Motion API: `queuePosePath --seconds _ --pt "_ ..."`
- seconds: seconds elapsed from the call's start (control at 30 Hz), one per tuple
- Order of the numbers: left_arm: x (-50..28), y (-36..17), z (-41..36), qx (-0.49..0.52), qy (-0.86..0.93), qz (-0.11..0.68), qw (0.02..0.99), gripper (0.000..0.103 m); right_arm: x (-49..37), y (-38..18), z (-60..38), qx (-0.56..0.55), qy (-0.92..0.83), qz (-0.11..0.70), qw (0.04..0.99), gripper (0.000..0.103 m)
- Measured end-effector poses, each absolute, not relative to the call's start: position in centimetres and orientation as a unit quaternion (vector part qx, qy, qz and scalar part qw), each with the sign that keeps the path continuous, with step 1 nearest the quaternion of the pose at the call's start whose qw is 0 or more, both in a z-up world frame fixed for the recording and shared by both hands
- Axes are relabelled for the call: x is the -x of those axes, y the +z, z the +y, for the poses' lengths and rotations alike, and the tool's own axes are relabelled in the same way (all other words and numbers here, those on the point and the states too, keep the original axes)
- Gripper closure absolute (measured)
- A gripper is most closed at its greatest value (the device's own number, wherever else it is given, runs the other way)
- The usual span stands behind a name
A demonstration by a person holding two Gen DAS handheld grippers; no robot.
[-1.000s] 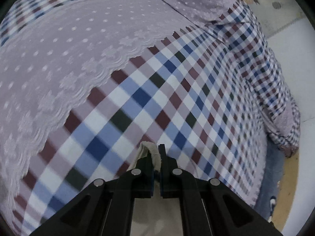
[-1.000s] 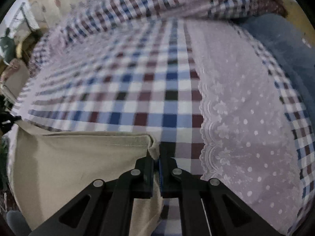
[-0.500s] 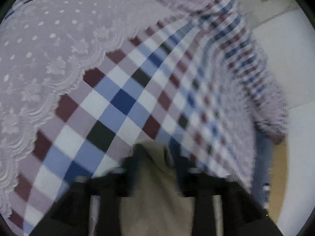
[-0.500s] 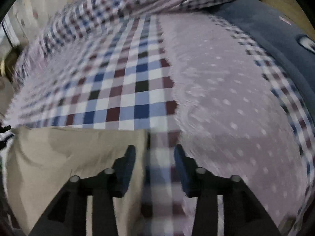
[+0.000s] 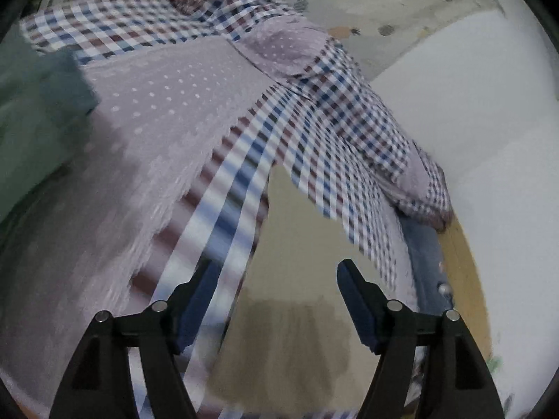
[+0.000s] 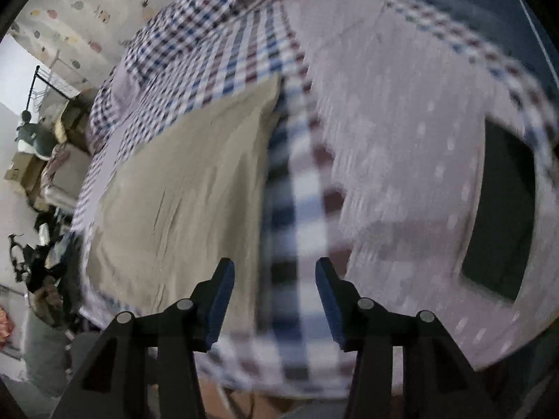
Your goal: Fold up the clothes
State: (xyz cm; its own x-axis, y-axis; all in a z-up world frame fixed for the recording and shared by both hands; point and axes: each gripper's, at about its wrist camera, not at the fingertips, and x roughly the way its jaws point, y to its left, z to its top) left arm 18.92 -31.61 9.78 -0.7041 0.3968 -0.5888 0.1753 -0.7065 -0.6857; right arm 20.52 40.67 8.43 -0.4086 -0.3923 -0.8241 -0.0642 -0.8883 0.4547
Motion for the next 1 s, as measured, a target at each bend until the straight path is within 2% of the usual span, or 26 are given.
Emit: queuePosePath --seconds 0.2,0.33,0.53,0.67,0.87,0.93,0.97,1.0 --pt "-23.9 6.0 -30.3 0.386 0.817 -0.425 0.053 0.028 -23.0 6.5 39.4 -0.549 -0.785 -0.266 0.107 0.051" --pt "-26.0 4.4 -30.7 0.375 0.806 -0.456 0.044 0.028 -23.5 5.8 38.2 -0.544 -0.792 -0.262 0.089 0.051" --pt "-25.9 4.1 -30.0 0.39 0.813 -0.432 0.029 0.029 -26.1 4.9 38.3 -0.487 -0.819 -0.296 0.076 0.051" --pt "-25.5 4.1 -28.8 0.398 0.818 -0.412 0.046 0.032 -26.9 5.3 38.0 -0.473 -0.829 -0.286 0.086 0.05" --pt "-24.1 3.4 -27.6 0.418 0.817 -0.396 0.032 0.048 -27.0 5.2 37.1 -0.476 -0.83 -0.279 0.079 0.05" --pt "-23.7 3.1 -27.5 0.422 0.818 -0.392 0.016 0.059 -26.9 5.3 37.1 -0.474 -0.831 -0.281 0.074 0.05" --pt "-23.4 2.8 -27.6 0.421 0.817 -0.394 0.012 0.06 -26.9 5.3 37.3 -0.471 -0.832 -0.285 0.073 0.05" --pt "-23.3 2.5 -27.7 0.42 0.816 -0.397 0.007 0.068 -27.1 5.4 37.5 -0.467 -0.833 -0.289 0.07 0.05"
